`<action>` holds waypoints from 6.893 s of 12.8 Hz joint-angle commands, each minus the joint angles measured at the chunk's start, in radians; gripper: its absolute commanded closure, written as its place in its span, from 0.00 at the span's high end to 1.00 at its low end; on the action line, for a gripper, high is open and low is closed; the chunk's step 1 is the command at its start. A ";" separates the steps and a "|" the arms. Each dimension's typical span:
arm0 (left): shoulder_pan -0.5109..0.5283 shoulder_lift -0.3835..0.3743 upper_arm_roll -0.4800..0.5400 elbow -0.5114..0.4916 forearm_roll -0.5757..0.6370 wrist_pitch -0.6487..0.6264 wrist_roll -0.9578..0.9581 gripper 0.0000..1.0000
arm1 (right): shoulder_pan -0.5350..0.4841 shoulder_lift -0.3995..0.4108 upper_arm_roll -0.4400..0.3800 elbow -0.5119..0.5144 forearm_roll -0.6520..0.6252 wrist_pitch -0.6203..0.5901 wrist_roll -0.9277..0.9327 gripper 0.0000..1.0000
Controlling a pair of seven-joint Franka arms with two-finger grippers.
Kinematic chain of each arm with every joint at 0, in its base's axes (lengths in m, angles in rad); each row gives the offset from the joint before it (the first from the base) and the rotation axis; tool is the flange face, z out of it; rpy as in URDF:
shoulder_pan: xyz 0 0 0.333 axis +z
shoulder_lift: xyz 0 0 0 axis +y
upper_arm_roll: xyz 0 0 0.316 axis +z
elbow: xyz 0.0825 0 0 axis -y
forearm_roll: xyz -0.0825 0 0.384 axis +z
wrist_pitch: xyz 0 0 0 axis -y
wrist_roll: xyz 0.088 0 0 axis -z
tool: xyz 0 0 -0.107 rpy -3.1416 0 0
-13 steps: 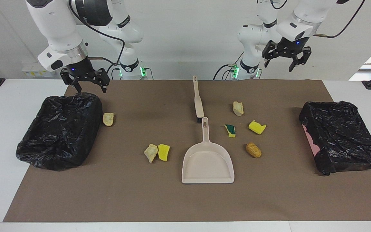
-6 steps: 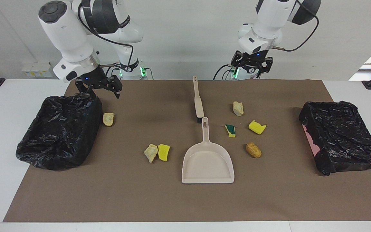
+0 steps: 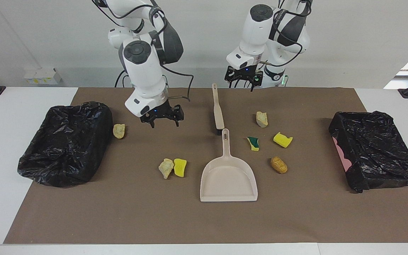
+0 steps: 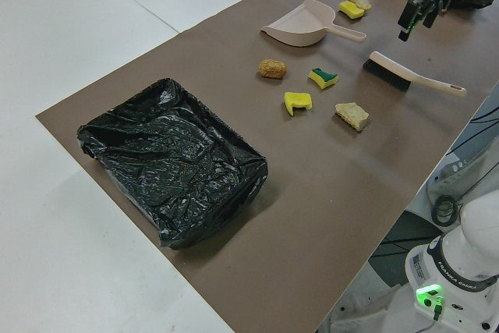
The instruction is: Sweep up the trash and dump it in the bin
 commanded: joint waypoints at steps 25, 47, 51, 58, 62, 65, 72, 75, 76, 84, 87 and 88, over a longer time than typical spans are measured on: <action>-0.262 0.104 0.015 -0.231 -0.079 0.267 -0.237 0.28 | 0.279 0.397 -0.003 0.307 -0.131 0.152 0.334 0.00; 0.417 -0.049 0.026 -0.188 0.111 -0.131 -0.255 0.00 | 0.104 0.053 0.000 -0.025 -0.037 0.003 -1.095 0.00; 0.429 -0.005 0.026 -0.245 0.112 0.002 -0.247 0.00 | 0.147 0.053 0.001 -0.034 -0.135 -0.015 -1.244 0.00; 0.384 0.060 0.019 -0.236 0.106 0.084 0.030 0.00 | 0.199 0.084 0.001 -0.054 -0.195 0.015 -1.300 0.00; 0.334 0.057 0.019 -0.237 0.092 0.092 0.197 0.00 | 0.221 0.101 0.001 -0.057 -0.196 0.047 -1.300 0.00; 0.232 0.075 0.019 -0.245 0.069 0.138 0.202 0.00 | 0.221 0.107 0.001 -0.059 -0.196 0.060 -1.292 0.00; 0.067 0.087 0.019 -0.207 -0.082 0.164 0.265 0.00 | 0.210 0.108 0.000 -0.071 -0.195 0.067 -1.290 0.00; 0.083 0.107 0.025 -0.141 -0.082 0.127 0.265 0.00 | 0.208 0.108 0.000 -0.074 -0.195 0.070 -1.290 0.00; 0.094 0.109 0.028 -0.115 -0.079 0.103 0.265 0.00 | 0.208 0.108 0.000 -0.075 -0.195 0.070 -1.290 0.00; 0.430 0.243 0.028 0.129 0.146 0.052 0.507 0.00 | 0.196 0.104 0.001 -0.095 -0.193 0.092 -1.298 0.00; 0.531 0.326 0.028 0.247 0.148 0.064 0.744 0.00 | 0.196 0.104 0.001 -0.095 -0.193 0.090 -1.298 0.00; 0.559 0.367 0.028 0.288 0.164 0.066 0.801 0.00 | 0.196 0.104 0.001 -0.095 -0.193 0.090 -1.297 0.00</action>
